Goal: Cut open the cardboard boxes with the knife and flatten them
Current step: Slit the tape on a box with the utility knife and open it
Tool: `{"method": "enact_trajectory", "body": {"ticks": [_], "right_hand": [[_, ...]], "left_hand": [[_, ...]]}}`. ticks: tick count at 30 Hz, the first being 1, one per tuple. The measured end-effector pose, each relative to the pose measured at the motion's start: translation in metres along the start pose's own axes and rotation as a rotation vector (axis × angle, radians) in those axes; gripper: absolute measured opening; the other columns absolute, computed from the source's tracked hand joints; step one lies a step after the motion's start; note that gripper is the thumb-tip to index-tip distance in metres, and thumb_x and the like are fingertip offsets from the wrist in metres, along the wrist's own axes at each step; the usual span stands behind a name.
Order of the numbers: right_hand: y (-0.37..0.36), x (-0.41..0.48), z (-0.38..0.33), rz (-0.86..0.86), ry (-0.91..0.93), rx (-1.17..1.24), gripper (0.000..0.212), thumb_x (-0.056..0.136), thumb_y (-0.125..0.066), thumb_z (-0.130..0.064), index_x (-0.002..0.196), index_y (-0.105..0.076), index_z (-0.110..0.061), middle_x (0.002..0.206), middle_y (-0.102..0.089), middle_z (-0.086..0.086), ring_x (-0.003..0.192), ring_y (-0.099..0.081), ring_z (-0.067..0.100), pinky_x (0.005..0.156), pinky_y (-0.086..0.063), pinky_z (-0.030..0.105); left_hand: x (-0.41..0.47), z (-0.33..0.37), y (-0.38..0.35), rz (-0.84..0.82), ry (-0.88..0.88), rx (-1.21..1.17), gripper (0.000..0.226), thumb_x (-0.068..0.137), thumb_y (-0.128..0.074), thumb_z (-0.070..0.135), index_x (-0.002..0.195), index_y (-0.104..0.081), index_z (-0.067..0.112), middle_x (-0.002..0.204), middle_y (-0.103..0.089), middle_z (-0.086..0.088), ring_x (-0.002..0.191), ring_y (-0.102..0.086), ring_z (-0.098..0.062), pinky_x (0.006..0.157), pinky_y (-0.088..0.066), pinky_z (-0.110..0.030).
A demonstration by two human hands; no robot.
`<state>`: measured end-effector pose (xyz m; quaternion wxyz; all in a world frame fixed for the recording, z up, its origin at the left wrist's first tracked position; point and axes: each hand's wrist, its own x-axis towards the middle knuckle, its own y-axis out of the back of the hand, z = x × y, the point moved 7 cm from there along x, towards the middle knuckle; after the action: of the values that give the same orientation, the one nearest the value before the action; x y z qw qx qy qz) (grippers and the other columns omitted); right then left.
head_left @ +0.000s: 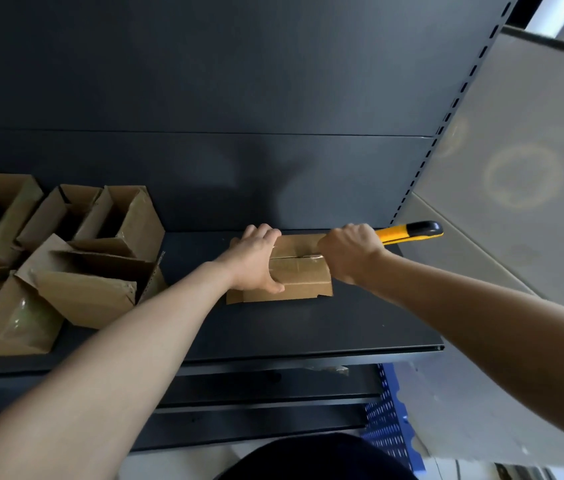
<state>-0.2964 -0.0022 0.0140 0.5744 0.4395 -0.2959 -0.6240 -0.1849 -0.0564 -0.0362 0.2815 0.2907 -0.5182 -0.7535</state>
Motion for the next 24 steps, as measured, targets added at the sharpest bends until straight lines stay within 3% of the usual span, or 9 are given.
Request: {"method": "enact_trajectory", "body": {"ticks": [4,8,14,17,21,24], "right_hand": [[-0.019,-0.006,0.024,-0.019,-0.015,0.067,0.028,0.091,-0.045,-0.008,0.11,-0.063,-0.018,0.105,-0.066,0.004,0.097,-0.063,0.026,0.065,-0.041,0.03],[-0.039,-0.015,0.052,-0.048,-0.096,0.112,0.031,0.088,-0.046,-0.011,0.113,-0.063,-0.019,0.108,-0.066,0.005,0.1,-0.063,0.028,0.079,-0.048,0.033],[-0.071,-0.024,0.072,-0.187,-0.191,0.086,0.028,0.093,-0.047,-0.016,0.117,-0.062,-0.016,0.114,-0.062,0.004,0.103,-0.062,0.025,0.07,-0.041,0.031],[-0.086,-0.027,0.087,-0.24,-0.28,0.334,0.03,0.097,-0.039,-0.021,0.118,-0.059,-0.012,0.104,-0.057,0.008,0.102,-0.059,0.03,0.073,-0.045,0.035],[-0.087,-0.018,0.06,-0.243,-0.328,0.973,0.029,0.102,-0.03,-0.025,0.092,-0.052,-0.009,0.081,-0.062,0.016,0.064,-0.064,0.027,0.062,-0.056,0.035],[-0.088,-0.017,0.038,-0.284,-0.306,1.142,0.033,0.104,-0.028,-0.023,0.084,-0.048,-0.008,0.075,-0.058,0.016,0.057,-0.058,0.025,0.058,-0.053,0.033]], "left_hand": [[-0.003,-0.005,-0.001,-0.038,0.034,-0.006,0.094,0.07,-0.077,0.042,0.143,-0.024,0.014,0.14,-0.028,0.001,0.127,-0.028,-0.02,0.105,-0.035,-0.042],[0.0,-0.007,-0.004,-0.052,0.038,0.012,0.094,0.069,-0.077,0.041,0.142,-0.025,0.014,0.139,-0.028,0.001,0.126,-0.028,-0.019,0.105,-0.036,-0.043],[0.002,-0.017,-0.005,-0.103,0.089,0.054,0.097,0.069,-0.077,0.039,0.144,-0.021,0.013,0.143,-0.024,0.0,0.131,-0.026,-0.021,0.106,-0.036,-0.044],[0.0,-0.029,-0.005,-0.105,0.134,0.009,0.101,0.069,-0.077,0.036,0.147,-0.015,0.018,0.144,-0.022,0.001,0.133,-0.023,-0.021,0.106,-0.036,-0.044],[0.0,-0.021,-0.008,-0.129,0.125,-0.038,0.106,0.069,-0.075,0.031,0.15,-0.007,0.027,0.144,-0.017,0.006,0.136,-0.017,-0.02,0.107,-0.035,-0.043],[-0.004,-0.02,-0.01,-0.132,0.133,-0.067,0.103,0.068,-0.075,0.026,0.149,-0.011,0.028,0.142,-0.018,0.007,0.134,-0.018,-0.019,0.106,-0.036,-0.04]]}}
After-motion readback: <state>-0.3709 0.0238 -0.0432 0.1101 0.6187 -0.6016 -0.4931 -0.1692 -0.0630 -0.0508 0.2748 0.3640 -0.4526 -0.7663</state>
